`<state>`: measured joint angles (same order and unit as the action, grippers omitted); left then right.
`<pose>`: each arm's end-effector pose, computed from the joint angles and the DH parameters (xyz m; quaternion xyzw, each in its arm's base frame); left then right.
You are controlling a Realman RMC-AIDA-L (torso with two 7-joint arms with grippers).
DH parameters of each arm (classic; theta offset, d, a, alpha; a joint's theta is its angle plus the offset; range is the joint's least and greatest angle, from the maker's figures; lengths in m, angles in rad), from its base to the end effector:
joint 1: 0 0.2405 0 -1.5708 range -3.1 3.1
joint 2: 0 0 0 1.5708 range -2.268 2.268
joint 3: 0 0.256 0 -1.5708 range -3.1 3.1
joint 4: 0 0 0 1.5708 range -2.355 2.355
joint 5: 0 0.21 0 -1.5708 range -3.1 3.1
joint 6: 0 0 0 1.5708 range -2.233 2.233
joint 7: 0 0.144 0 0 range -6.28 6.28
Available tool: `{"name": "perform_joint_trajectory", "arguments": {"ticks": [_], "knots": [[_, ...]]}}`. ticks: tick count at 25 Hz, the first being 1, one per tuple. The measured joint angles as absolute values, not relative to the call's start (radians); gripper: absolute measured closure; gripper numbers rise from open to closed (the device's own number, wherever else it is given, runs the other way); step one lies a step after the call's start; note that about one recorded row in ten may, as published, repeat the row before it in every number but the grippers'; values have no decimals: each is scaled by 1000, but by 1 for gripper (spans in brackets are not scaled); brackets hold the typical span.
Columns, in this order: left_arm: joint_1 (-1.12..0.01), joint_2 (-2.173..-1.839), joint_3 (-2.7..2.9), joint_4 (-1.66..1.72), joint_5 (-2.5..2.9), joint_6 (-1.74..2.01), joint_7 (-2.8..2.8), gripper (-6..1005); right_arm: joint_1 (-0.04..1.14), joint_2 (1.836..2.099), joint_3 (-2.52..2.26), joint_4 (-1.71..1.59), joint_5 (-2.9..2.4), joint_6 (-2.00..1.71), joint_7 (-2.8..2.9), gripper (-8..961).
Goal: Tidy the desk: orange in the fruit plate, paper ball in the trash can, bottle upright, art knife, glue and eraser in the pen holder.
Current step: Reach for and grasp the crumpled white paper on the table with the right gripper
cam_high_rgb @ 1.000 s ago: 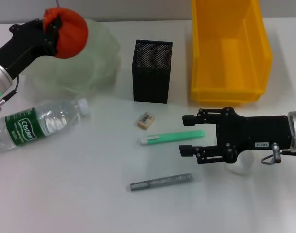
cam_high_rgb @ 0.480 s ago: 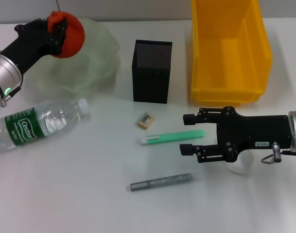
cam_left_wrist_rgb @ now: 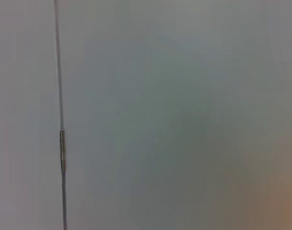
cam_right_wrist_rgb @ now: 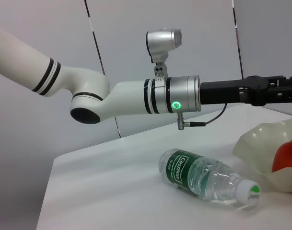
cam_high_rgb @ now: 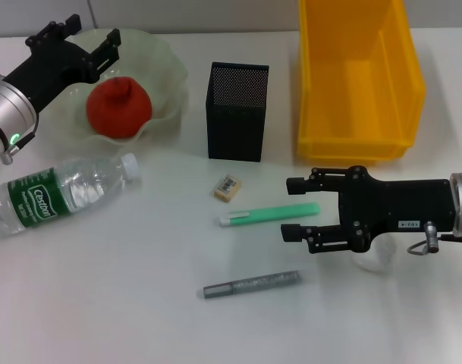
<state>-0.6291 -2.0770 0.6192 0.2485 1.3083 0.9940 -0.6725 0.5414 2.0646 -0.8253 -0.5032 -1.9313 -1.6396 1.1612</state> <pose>-0.2887 0.4002 -0.0025 -0.8087 -0.2094 -0.2741 0.4765 0.2514 0.3023 -0.0314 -0.9556 0.1296 0.2610 0.0448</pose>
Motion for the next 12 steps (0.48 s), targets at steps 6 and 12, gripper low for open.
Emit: {"name": "perform_joint_trajectory", "arguments": {"ticks": [6,12], "knots": [[-606,-2066,702,299,1334,1076,-895,221,541,2064,-824,-503,-1931,-1638,1161,193],[-512,-2054,856,452,1346,1267,-1094,190,542,2063,-824,-503,-1931,-1637,1161,193]]}}
